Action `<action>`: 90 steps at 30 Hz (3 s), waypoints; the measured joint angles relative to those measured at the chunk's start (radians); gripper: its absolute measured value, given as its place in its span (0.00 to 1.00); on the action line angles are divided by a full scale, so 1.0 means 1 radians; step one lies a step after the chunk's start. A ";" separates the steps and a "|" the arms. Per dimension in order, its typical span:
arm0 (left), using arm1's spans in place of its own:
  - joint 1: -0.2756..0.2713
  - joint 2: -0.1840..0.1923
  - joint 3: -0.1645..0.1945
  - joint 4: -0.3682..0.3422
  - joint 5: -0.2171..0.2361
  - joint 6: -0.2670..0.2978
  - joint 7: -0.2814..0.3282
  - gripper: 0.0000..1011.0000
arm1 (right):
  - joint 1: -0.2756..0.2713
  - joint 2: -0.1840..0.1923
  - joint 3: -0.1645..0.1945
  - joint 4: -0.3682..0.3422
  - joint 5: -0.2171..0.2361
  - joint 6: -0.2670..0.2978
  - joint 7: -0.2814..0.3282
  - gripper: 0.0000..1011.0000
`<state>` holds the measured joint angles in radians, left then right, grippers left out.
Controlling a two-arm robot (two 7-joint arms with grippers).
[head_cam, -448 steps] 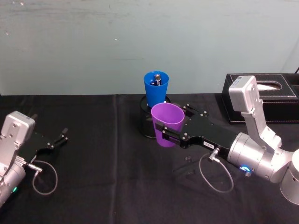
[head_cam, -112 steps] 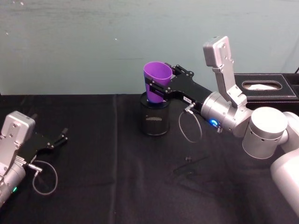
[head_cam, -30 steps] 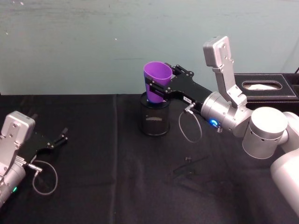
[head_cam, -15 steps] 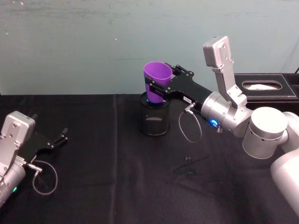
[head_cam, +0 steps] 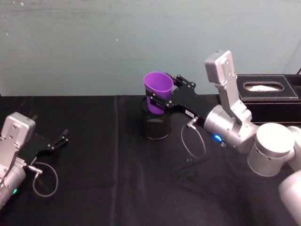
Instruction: Pick up one cup with a gripper and tap it against the other cup.
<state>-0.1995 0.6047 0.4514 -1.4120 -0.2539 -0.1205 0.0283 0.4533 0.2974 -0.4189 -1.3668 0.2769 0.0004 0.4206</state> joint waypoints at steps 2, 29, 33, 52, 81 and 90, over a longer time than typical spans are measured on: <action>0.000 0.000 0.000 0.000 0.000 0.000 0.000 0.99 | -0.024 0.011 0.004 -0.033 -0.001 -0.003 -0.003 0.72; 0.000 0.000 0.000 0.000 0.000 0.000 0.000 0.99 | -0.358 0.088 0.034 -0.248 -0.084 -0.095 -0.066 0.72; 0.000 0.000 0.000 0.000 0.000 0.000 0.000 0.99 | -0.376 0.078 0.039 -0.220 -0.100 -0.115 -0.072 0.72; 0.000 0.000 0.000 0.000 0.000 0.000 0.000 0.99 | -0.387 0.004 0.083 -0.076 -0.093 -0.201 -0.065 0.72; 0.000 0.000 0.000 0.000 0.000 0.000 0.000 0.99 | -0.326 -0.046 0.075 0.024 -0.126 -0.207 -0.064 0.72; 0.000 0.000 0.000 0.000 0.000 0.000 0.000 0.99 | -0.325 -0.047 0.076 0.027 -0.123 -0.211 -0.060 0.72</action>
<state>-0.1995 0.6047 0.4514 -1.4120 -0.2539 -0.1205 0.0283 0.1283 0.2506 -0.3431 -1.3402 0.1541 -0.2108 0.3609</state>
